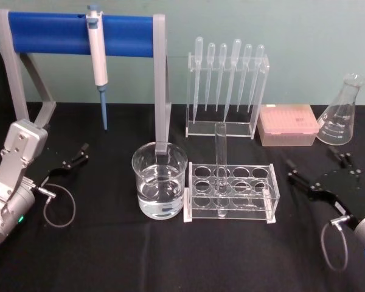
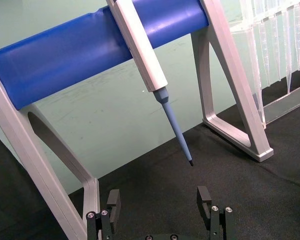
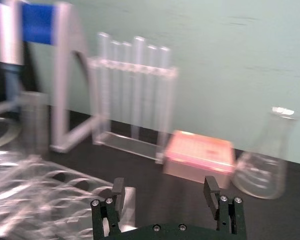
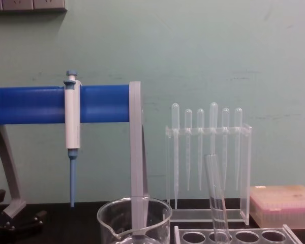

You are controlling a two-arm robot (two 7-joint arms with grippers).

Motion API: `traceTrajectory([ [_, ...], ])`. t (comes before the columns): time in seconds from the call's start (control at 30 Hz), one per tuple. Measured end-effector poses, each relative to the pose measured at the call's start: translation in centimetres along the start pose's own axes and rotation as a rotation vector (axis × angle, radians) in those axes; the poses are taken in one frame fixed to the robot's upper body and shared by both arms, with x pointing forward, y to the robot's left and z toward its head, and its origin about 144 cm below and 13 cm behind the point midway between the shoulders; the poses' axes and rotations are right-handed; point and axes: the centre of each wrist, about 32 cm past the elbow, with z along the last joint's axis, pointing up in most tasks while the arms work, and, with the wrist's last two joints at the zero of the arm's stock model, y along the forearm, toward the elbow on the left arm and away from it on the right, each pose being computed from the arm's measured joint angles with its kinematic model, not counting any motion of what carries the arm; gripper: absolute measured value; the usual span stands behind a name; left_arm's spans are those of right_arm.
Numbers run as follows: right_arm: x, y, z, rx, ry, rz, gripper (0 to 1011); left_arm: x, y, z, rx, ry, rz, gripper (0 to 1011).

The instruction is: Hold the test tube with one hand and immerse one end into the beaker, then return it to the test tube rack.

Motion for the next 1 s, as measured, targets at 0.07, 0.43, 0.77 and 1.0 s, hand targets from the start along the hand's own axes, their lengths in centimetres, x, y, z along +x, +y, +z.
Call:
traceTrajectory([
  [0.07, 0.3, 0.7, -0.3, -0.01, -0.024, -0.052, 1002, 0.0, 0.0, 0.0, 0.0, 0.0, 0.0, 1000],
  [0.43, 0.8, 5.3, -2.7, -0.079, -0.114, -0.146, 1002, 0.0, 0.0, 0.0, 0.0, 0.0, 0.0, 1000],
  [0.77, 0.5, 6.6, -3.4, -0.112, -0.126, -0.133, 1002, 0.0, 0.0, 0.0, 0.0, 0.0, 0.0, 1000],
  [1.0, 0.6, 6.5, -3.3, -0.11, -0.125, -0.132, 1002, 0.0, 0.0, 0.0, 0.0, 0.0, 0.0, 1000],
])
